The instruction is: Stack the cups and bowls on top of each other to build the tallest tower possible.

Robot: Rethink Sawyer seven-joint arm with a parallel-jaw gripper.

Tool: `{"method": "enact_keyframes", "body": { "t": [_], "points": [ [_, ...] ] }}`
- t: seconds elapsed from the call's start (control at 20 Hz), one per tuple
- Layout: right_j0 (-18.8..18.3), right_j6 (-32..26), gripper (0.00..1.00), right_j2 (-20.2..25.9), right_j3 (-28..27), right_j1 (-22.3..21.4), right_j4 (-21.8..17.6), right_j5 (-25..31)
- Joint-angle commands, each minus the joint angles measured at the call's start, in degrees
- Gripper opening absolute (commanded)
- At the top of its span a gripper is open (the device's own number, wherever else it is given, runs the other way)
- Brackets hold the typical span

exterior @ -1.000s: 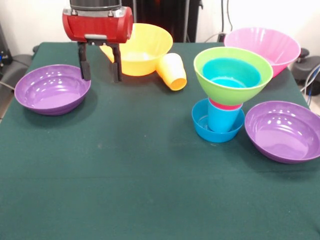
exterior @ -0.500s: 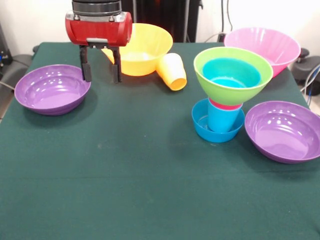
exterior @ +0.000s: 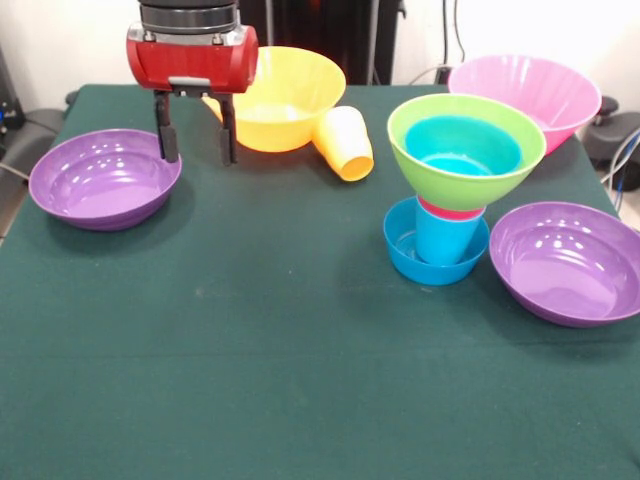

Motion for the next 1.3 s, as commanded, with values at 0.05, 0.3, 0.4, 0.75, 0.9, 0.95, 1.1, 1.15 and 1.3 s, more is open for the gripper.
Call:
{"method": "enact_keyframes", "body": {
  "t": [0.05,0.3,0.4,0.75,0.9,0.95,1.1,1.15,1.3],
  "points": [
    [0.0,-4.2,1.0,-1.1,3.4,1.9,-4.8,-2.1],
    [0.2,-3.3,1.0,-1.9,3.3,3.1,-6.2,-4.3],
    [0.1,-3.4,1.0,-1.9,3.3,3.1,-6.7,-4.7],
    [-0.4,-3.5,1.0,-2.3,3.0,4.3,-8.8,-6.1],
    [-0.2,-2.8,1.0,-3.0,3.1,4.8,-9.9,-7.5],
    [-0.2,-2.7,1.0,-3.1,3.1,4.9,-10.1,-7.6],
    [-0.2,-2.5,1.0,-3.5,3.2,5.1,-10.7,-8.4],
    [-0.2,-2.5,1.0,-3.6,3.2,5.2,-10.9,-8.5],
    [-0.4,-2.7,1.0,-4.0,3.4,5.2,-11.3,-8.8]
  ]
}}
